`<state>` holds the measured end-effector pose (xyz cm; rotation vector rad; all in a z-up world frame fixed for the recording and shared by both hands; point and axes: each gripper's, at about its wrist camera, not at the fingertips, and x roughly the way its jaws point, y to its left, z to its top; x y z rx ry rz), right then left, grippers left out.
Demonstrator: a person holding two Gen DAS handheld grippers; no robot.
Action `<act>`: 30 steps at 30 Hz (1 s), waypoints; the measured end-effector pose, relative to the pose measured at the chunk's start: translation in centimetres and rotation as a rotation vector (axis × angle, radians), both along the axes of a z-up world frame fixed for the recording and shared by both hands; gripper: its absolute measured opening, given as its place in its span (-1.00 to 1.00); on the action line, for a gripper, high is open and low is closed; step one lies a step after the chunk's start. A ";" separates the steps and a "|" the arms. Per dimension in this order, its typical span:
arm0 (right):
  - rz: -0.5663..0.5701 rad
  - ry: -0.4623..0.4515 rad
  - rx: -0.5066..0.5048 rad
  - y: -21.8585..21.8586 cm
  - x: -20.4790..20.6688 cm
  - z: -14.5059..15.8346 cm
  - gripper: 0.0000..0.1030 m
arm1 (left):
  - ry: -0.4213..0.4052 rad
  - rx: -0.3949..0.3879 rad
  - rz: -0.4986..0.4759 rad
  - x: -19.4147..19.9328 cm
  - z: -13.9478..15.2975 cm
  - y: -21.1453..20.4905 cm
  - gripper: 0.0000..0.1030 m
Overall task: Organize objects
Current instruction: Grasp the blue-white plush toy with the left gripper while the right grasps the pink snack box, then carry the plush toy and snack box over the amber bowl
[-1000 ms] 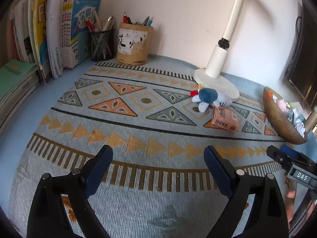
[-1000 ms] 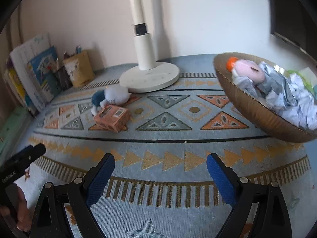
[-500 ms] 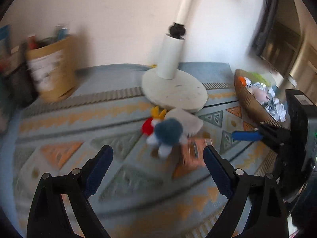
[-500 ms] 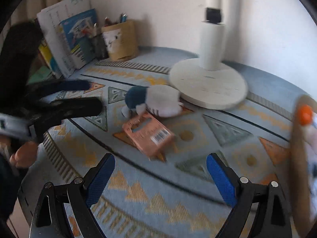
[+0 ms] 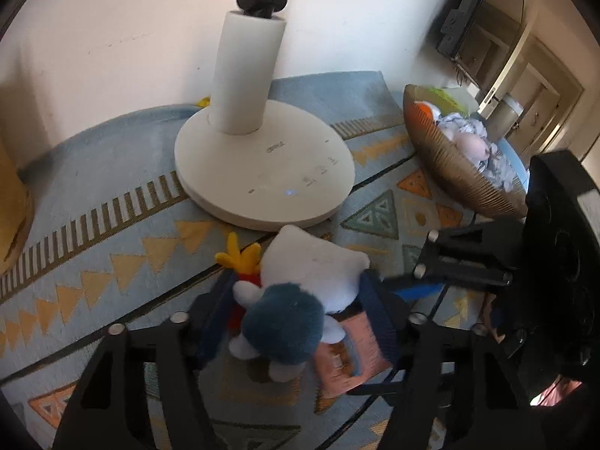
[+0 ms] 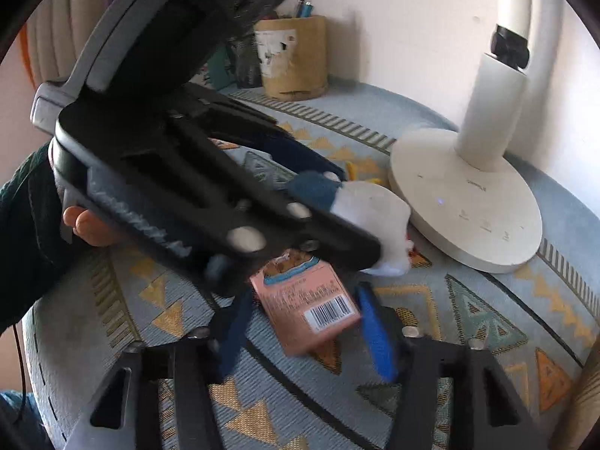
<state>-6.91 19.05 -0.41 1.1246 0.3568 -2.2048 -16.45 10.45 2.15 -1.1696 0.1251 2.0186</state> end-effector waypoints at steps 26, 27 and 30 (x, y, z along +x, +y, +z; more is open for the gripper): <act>-0.605 -0.079 -0.083 11.8 12.9 1.0 0.42 | 0.044 -0.109 0.399 14.8 0.2 -5.7 0.18; -0.607 -0.077 -0.084 11.9 13.3 1.0 0.48 | 0.051 -0.114 0.401 15.0 0.1 -5.8 0.30; -0.612 -0.078 -0.100 11.6 12.8 0.5 0.53 | 0.054 -0.106 0.413 15.4 -0.1 -6.1 0.43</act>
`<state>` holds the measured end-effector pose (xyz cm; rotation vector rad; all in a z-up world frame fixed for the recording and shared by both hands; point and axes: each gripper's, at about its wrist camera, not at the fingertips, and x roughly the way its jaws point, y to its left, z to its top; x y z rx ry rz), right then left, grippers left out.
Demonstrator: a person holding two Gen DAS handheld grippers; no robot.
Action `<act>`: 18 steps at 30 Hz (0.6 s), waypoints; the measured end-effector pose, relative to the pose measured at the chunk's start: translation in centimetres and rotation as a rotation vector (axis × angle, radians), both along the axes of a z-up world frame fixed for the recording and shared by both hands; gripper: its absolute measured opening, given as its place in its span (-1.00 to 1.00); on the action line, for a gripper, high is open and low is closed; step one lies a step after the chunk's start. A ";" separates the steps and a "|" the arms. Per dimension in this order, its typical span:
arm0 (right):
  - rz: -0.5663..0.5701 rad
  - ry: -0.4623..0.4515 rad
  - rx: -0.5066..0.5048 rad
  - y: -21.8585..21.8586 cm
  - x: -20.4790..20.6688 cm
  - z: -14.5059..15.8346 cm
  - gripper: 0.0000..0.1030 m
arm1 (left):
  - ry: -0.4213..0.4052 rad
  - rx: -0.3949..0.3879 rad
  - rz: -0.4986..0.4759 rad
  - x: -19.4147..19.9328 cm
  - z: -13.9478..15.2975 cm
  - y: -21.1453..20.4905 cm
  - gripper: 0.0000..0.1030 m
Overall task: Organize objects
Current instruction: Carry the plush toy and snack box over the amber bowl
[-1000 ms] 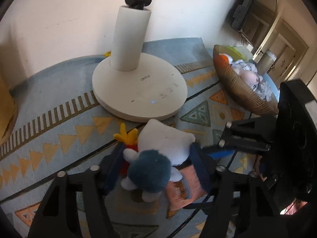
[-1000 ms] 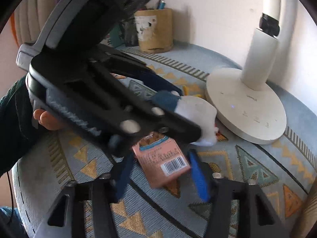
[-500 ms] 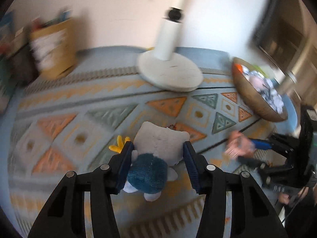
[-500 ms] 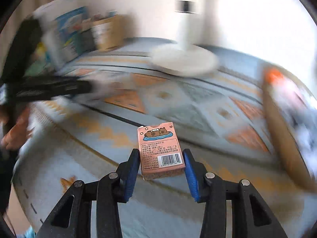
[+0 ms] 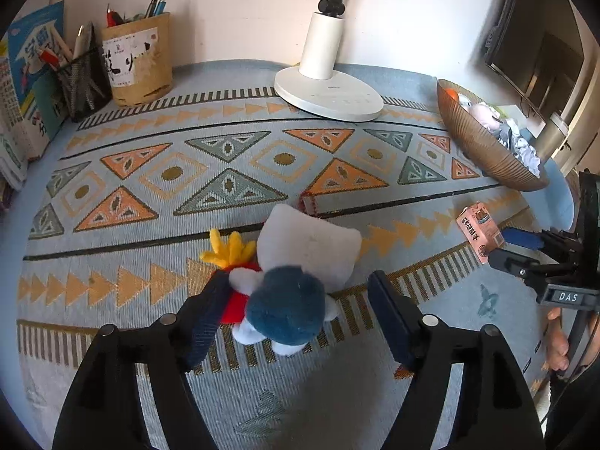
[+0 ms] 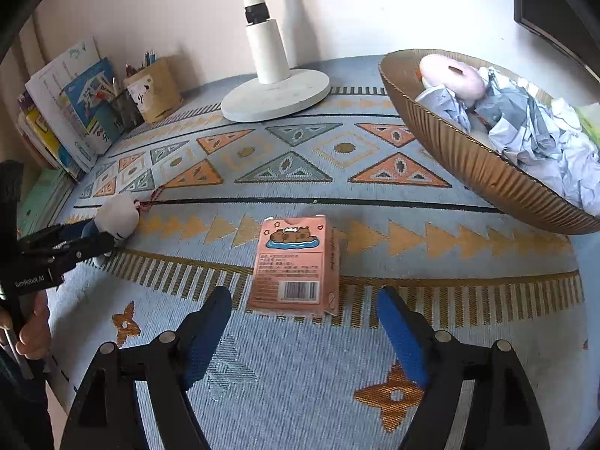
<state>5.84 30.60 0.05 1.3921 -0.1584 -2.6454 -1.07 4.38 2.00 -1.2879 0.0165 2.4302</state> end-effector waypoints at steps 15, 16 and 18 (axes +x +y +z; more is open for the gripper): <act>0.012 0.091 0.044 -1.2 2.2 1.8 -0.23 | 0.092 0.016 -0.025 1.9 1.9 3.1 -0.12; 0.002 0.111 0.035 -0.6 2.7 2.6 -0.23 | 0.107 0.029 -0.045 2.1 2.7 4.0 -0.12; -0.031 0.164 0.020 1.3 3.7 4.8 -0.23 | 0.138 0.047 -0.080 2.3 4.3 5.8 -0.12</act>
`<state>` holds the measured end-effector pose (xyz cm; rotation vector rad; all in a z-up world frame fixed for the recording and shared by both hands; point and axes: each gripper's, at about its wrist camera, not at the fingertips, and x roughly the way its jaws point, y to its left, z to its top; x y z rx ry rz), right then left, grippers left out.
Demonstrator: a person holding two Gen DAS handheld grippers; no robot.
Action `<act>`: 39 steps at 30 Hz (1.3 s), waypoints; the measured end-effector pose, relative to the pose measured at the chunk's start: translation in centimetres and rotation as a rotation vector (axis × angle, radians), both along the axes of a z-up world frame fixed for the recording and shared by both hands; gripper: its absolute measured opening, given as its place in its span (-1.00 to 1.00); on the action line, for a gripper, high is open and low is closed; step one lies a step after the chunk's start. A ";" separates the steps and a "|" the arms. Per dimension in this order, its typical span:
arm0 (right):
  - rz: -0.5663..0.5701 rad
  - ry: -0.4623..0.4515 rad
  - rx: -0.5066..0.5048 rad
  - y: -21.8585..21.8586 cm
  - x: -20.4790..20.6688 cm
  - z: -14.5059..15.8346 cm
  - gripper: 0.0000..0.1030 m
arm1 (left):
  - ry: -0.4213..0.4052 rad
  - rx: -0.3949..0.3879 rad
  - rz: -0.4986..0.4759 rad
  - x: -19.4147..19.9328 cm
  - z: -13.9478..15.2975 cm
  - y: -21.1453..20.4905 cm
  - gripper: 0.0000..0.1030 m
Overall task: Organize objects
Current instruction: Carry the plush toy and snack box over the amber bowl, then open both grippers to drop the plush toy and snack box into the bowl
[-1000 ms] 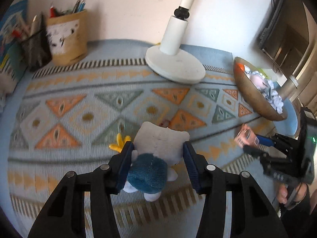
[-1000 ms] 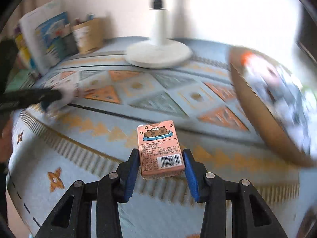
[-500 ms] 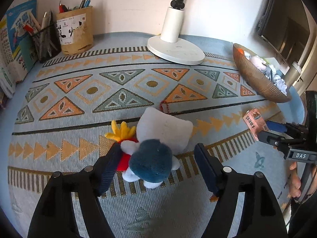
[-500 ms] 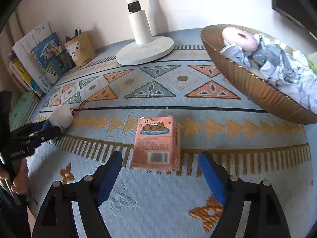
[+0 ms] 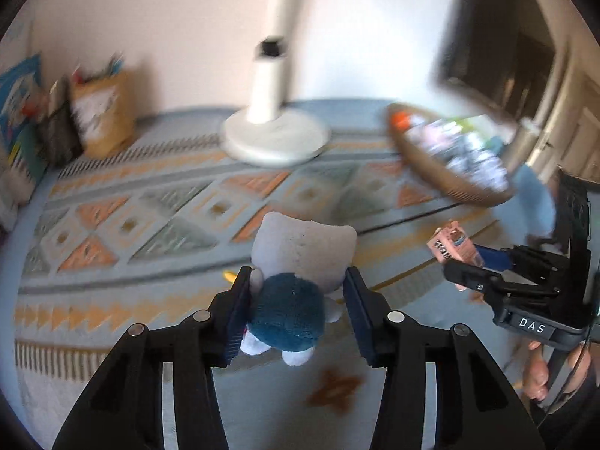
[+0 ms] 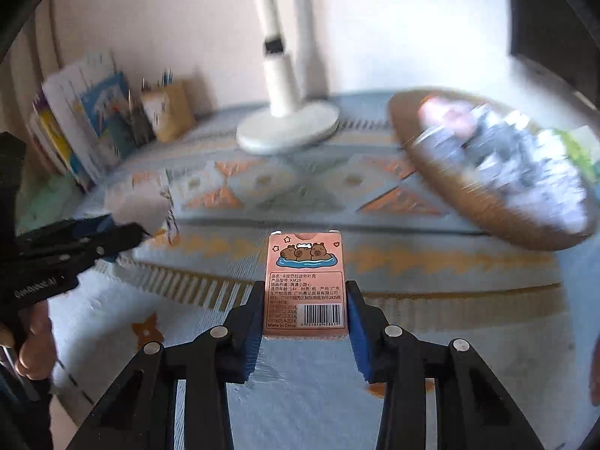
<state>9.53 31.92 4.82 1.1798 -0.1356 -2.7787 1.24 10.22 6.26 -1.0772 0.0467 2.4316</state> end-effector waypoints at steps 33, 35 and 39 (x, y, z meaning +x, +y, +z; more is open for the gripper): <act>-0.411 0.242 -0.100 21.5 -11.9 5.2 0.20 | 0.120 0.149 -0.185 -14.5 1.9 23.2 0.68; -0.422 0.254 -0.108 21.9 -11.5 5.5 0.20 | 0.123 0.143 -0.190 -14.3 2.1 23.1 0.68; -0.413 0.244 -0.143 22.2 -11.4 5.5 0.20 | 0.118 0.162 -0.197 -14.1 2.5 22.5 0.68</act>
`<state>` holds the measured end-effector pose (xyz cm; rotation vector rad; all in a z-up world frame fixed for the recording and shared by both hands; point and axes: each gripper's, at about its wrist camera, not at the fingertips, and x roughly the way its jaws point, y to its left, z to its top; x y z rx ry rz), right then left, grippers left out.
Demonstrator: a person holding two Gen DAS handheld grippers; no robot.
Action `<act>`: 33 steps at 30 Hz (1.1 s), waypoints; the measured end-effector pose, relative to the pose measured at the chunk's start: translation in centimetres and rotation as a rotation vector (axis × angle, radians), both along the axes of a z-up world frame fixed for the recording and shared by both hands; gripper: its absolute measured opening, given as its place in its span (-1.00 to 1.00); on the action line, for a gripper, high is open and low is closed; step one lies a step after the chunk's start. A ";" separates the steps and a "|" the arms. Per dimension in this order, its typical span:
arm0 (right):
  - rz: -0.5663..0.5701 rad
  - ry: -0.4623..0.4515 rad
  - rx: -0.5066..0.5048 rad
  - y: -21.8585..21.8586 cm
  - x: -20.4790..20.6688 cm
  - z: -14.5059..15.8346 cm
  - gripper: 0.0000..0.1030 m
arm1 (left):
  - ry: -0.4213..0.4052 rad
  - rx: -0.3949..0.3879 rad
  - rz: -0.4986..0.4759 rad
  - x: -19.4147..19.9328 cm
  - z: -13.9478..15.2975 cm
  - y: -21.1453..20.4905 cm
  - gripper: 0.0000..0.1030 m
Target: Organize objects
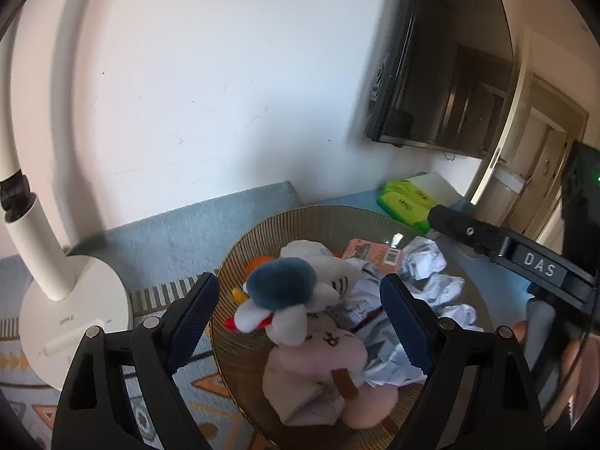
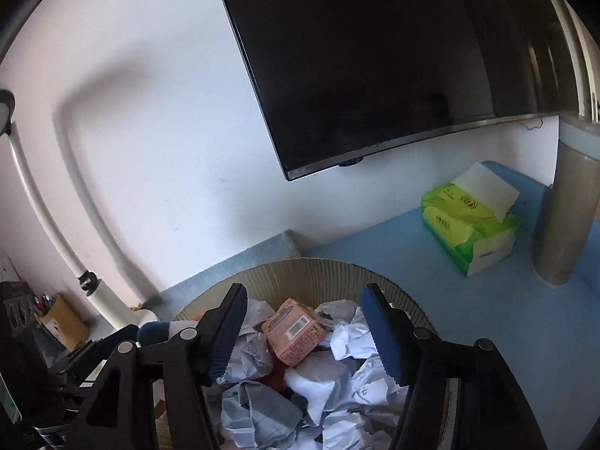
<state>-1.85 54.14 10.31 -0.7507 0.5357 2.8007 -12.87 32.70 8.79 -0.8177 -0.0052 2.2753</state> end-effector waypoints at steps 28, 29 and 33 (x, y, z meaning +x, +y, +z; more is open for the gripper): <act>0.438 -0.146 0.172 -29.0 8.7 -0.5 0.20 | 0.102 -0.199 0.539 15.2 2.9 -27.2 0.68; 0.452 -0.158 0.176 -30.0 8.7 -1.0 0.20 | 0.089 -0.209 0.551 15.3 2.3 -28.0 0.68; 0.487 -0.204 0.189 -33.1 8.3 -3.5 0.20 | 0.028 -0.232 0.585 15.3 -0.8 -30.6 0.68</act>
